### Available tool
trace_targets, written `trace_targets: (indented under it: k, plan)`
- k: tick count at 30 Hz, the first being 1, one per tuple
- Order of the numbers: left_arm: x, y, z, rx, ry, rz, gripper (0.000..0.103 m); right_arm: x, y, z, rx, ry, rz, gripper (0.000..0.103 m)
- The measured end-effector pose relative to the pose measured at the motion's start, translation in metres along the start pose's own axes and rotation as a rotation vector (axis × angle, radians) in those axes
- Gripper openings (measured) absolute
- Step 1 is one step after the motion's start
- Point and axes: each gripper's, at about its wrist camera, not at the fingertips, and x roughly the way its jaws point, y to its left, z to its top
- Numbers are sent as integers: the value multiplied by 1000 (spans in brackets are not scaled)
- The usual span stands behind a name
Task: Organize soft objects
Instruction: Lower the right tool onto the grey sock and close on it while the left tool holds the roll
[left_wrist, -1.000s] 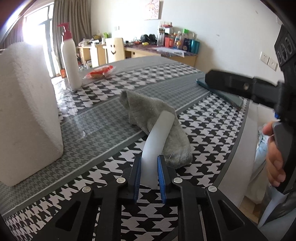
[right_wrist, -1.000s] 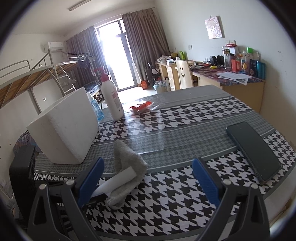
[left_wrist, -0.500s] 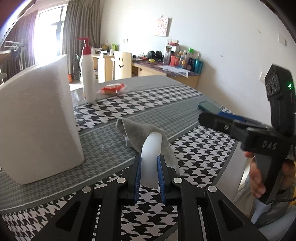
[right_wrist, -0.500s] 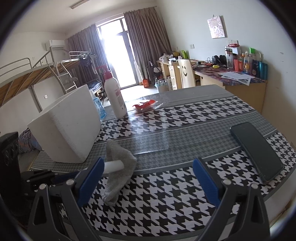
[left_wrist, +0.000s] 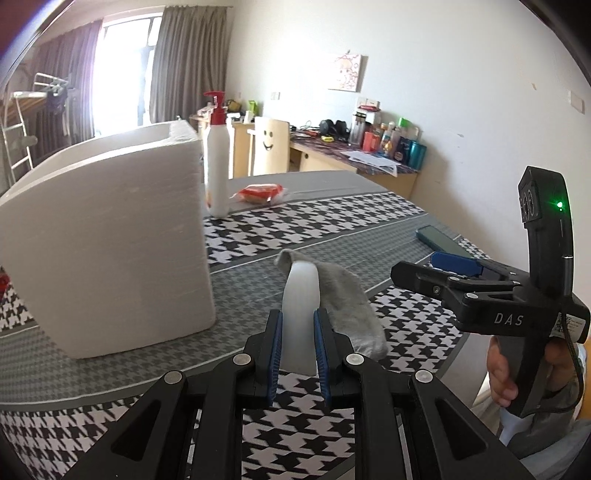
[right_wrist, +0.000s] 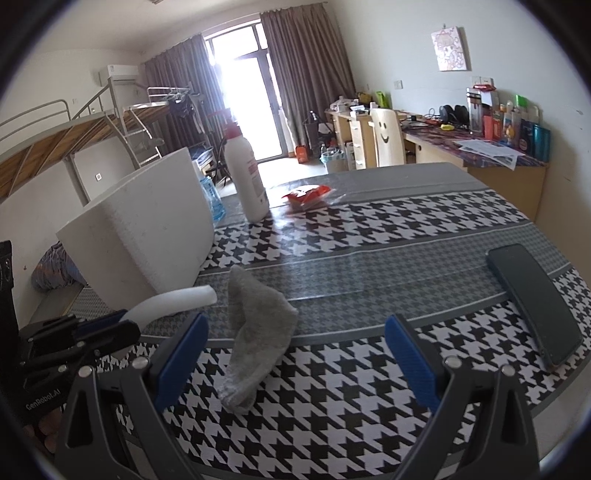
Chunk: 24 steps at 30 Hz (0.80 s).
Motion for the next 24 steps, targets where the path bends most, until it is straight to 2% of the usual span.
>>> trace_targets:
  k: [19, 24]
  plan:
    - [-8, 16, -6, -34, 0, 29, 18, 31, 20, -1, -56, 94, 36, 98]
    - [-8, 16, -7, -34, -2, 26, 18, 40, 24, -3, -66, 136, 34, 89]
